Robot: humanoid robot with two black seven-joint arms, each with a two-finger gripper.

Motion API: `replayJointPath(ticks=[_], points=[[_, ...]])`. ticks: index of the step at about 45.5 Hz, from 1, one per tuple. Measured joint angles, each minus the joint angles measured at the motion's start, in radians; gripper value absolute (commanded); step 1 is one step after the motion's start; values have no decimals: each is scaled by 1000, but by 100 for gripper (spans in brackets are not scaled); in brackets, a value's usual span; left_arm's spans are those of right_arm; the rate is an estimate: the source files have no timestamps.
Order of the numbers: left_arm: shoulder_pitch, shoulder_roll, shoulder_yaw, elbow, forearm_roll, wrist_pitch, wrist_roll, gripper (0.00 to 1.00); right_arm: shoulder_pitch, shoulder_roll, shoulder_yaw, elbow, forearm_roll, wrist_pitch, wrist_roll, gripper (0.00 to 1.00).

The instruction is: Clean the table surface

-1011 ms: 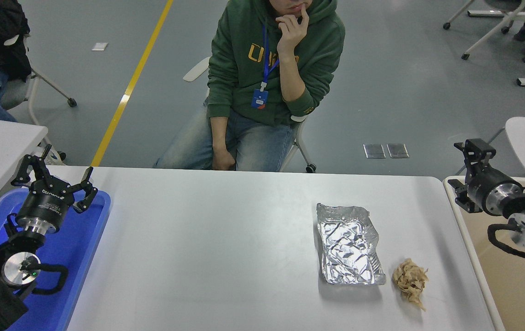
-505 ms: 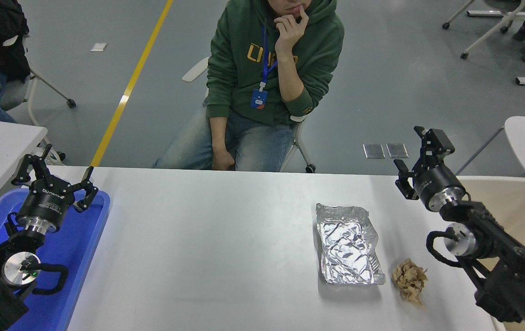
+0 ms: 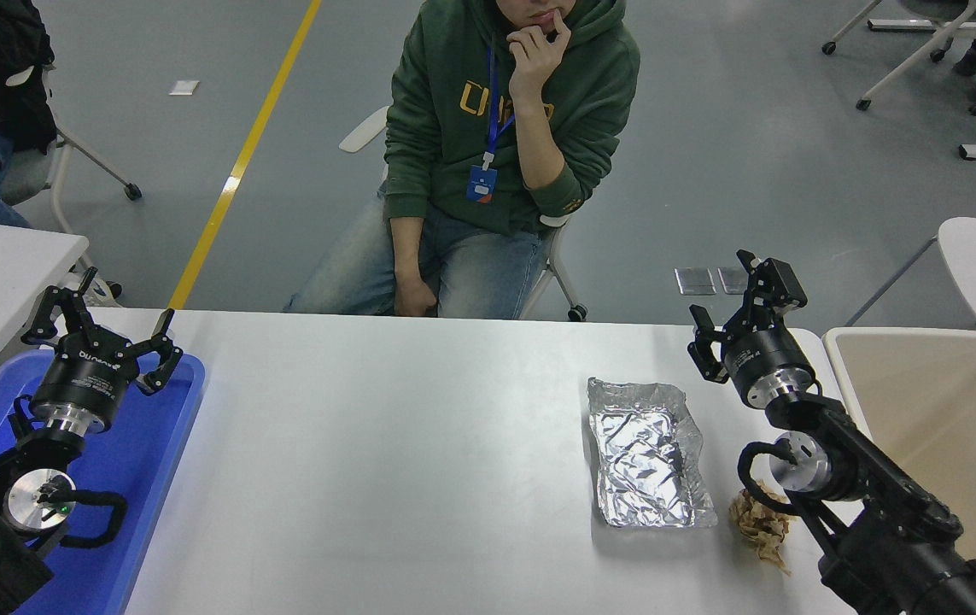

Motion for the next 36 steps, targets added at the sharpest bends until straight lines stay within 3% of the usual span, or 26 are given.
replayJointPath(ticks=[26,36], points=[[0,0,0,0,0,0,0,100,-12,18,-22,6,1,3,2,99],[0,0,0,0,0,0,0,100,-13,-50,-144,29,-12,4,2,99]])
